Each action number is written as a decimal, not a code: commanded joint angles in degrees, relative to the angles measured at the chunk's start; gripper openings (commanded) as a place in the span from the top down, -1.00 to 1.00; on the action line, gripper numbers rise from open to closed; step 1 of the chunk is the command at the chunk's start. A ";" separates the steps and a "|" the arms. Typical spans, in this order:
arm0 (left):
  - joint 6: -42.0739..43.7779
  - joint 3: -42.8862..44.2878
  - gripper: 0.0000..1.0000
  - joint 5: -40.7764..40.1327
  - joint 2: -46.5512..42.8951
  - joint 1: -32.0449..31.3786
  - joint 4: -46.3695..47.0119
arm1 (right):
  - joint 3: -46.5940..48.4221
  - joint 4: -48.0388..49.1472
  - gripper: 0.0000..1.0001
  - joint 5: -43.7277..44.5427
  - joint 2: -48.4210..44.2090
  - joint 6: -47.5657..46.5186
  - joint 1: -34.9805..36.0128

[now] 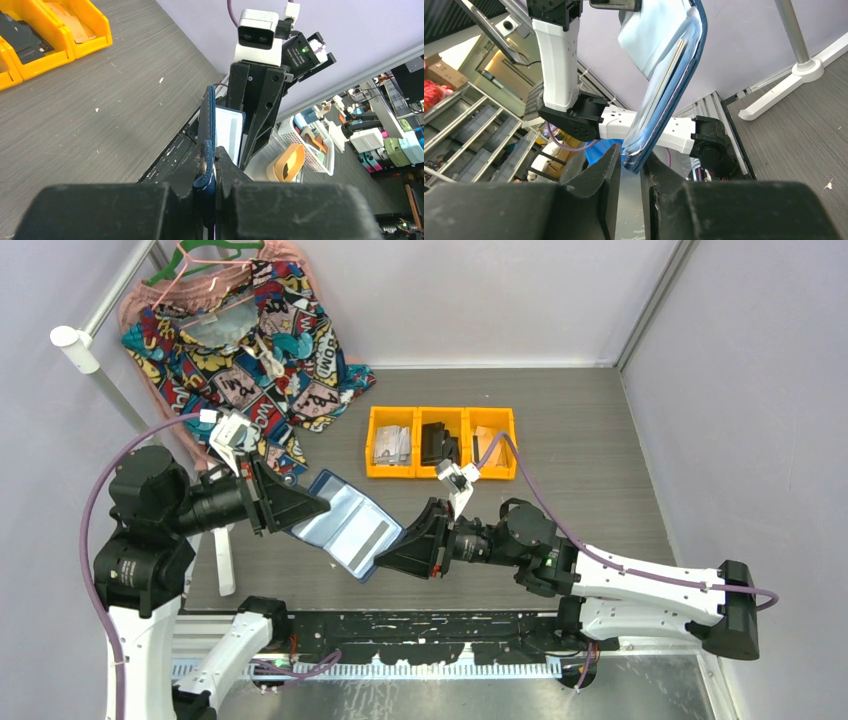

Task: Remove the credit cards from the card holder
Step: Remove the credit card from the card holder.

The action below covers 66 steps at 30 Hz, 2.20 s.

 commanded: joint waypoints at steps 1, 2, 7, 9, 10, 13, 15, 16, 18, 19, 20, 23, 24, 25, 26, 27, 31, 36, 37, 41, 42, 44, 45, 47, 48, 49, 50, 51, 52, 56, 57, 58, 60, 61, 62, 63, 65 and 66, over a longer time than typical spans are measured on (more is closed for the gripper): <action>-0.54 1.02 1.00 -0.68 -0.02 0.25 2.27 | 2.46 1.44 0.47 1.39 -1.97 -1.95 0.69; -0.60 1.03 1.00 -0.68 -0.02 0.27 2.29 | 2.42 1.26 0.48 1.73 -2.07 -2.00 0.72; -0.64 1.45 1.00 -0.68 -0.09 0.23 1.93 | 2.41 0.39 0.63 3.15 -2.90 -2.50 0.69; -0.92 1.47 1.00 -0.68 -0.11 0.27 2.02 | 2.52 0.09 0.69 3.65 -2.94 -2.64 0.72; -1.02 1.48 1.00 -0.68 -0.12 0.27 2.03 | 2.55 0.23 0.70 3.76 -2.93 -2.66 0.74; -1.11 1.61 1.00 -0.61 -0.20 0.23 1.85 | 2.67 0.35 0.78 4.03 -2.69 -2.83 0.72; -1.35 1.57 1.00 -0.59 -0.33 0.26 2.10 | 3.09 -0.24 0.83 5.46 -2.54 -2.92 0.78; -1.51 1.56 1.00 -0.59 -0.37 0.23 2.19 | 3.50 -0.95 0.84 6.58 -2.31 -2.90 0.78; -2.09 1.28 1.00 -0.23 -0.46 0.27 2.58 | 3.98 -1.63 0.77 9.32 -1.77 -2.73 0.79; -2.36 1.15 1.00 -0.03 -0.54 0.27 2.82 | 3.93 -1.01 0.76 9.84 -1.32 -2.55 0.80; -2.55 1.01 1.00 0.14 -0.57 0.27 2.97 | 3.91 -0.29 0.76 10.61 -0.93 -2.05 0.82; -2.43 0.72 1.00 0.50 -0.79 0.26 3.17 | 4.30 1.56 0.68 12.63 0.54 -0.35 0.75; -2.29 0.69 1.00 0.59 -0.88 0.25 3.13 | 4.41 2.21 0.60 13.19 0.93 0.57 0.82; -1.94 0.67 1.00 0.56 -0.96 0.27 2.90 | 4.62 2.72 0.57 13.30 1.36 1.19 0.84; -1.54 0.68 1.00 0.66 -0.99 0.26 2.70 | 4.84 3.06 0.54 13.54 1.75 1.79 0.82; -1.12 0.71 1.00 0.73 -0.99 0.27 2.46 | 4.98 3.38 0.49 13.66 2.05 2.32 0.78; 0.76 0.53 1.00 0.65 -1.24 0.26 1.34 | 5.49 4.39 0.34 13.36 3.22 3.57 0.75; 2.28 -0.08 1.00 0.22 -1.52 0.22 0.89 | 6.07 4.80 0.21 13.32 3.67 5.25 0.81; 3.00 -0.48 1.00 0.01 -1.73 0.27 0.75 | 6.70 4.77 0.18 13.06 4.04 5.94 0.80; 6.93 -4.27 0.93 -1.64 -3.66 0.27 0.78 | 10.82 1.43 0.51 13.50 6.93 7.64 1.16; 8.57 -5.21 0.82 -1.83 -4.19 0.25 0.57 | 12.51 -1.05 0.62 14.39 7.53 7.59 1.42; 10.21 -6.41 0.66 -1.87 -4.77 0.20 -0.04 | 15.89 -7.54 0.76 17.78 8.60 6.64 2.09; 10.45 -6.65 0.53 -1.56 -4.99 0.26 -0.27 | 17.40 -10.51 0.83 19.20 8.95 5.99 2.43; 10.07 -6.93 0.34 -0.27 -5.19 0.27 -0.20 | 19.44 -15.39 0.95 22.09 9.32 5.18 2.98; 9.74 -6.96 0.25 0.74 -5.33 0.26 -0.18 | 20.34 -17.80 0.98 23.66 9.42 4.92 3.34; 9.55 -6.96 0.20 1.74 -5.38 0.27 -0.18 | 21.21 -20.62 0.98 25.15 9.61 4.71 3.63; 9.58 -6.98 0.16 2.50 -5.44 0.25 -0.17 | 21.99 -22.36 0.98 26.83 9.70 4.64 3.97; 9.60 -7.15 0.12 3.06 -5.54 0.22 -0.18 | 22.84 -24.52 0.98 28.54 9.98 4.70 4.39; 9.79 -7.40 0.08 3.36 -5.76 0.25 -0.24 | 24.37 -27.65 0.98 30.58 10.43 4.69 5.02; 10.86 -10.71 -0.09 3.37 -7.60 0.27 1.73 | 34.58 -39.73 0.98 42.52 15.38 1.88 11.03; 11.45 -11.65 -0.10 2.67 -8.49 0.26 2.87 | 37.00 -42.00 0.98 45.14 16.89 1.30 12.48; 12.28 -12.60 -0.11 1.87 -9.29 0.25 3.71 | 39.24 -43.99 0.98 47.67 18.36 0.65 13.79; 15.05 -13.35 -0.17 0.75 -10.31 0.20 3.85 | 42.34 -45.97 0.98 51.51 21.13 -0.74 15.92; 16.70 -13.00 -0.20 0.65 -10.40 0.26 2.78 | 43.50 -46.76 0.98 52.83 22.02 -1.34 16.73; 18.43 -12.50 -0.21 0.83 -10.41 0.27 1.37 | 44.37 -47.28 0.98 53.70 22.72 -1.80 17.26; 19.79 -11.89 -0.22 0.89 -10.54 0.27 0.20 | 45.02 -47.72 0.98 54.34 23.22 -2.13 17.56; 22.27 -10.91 -0.23 0.97 -10.90 0.27 -2.71 | 45.45 -48.07 0.98 55.31 23.56 -2.46 17.82; 23.46 -10.37 -0.23 1.52 -11.05 0.27 -4.10 | 45.60 -48.53 0.98 56.11 23.53 -2.56 17.95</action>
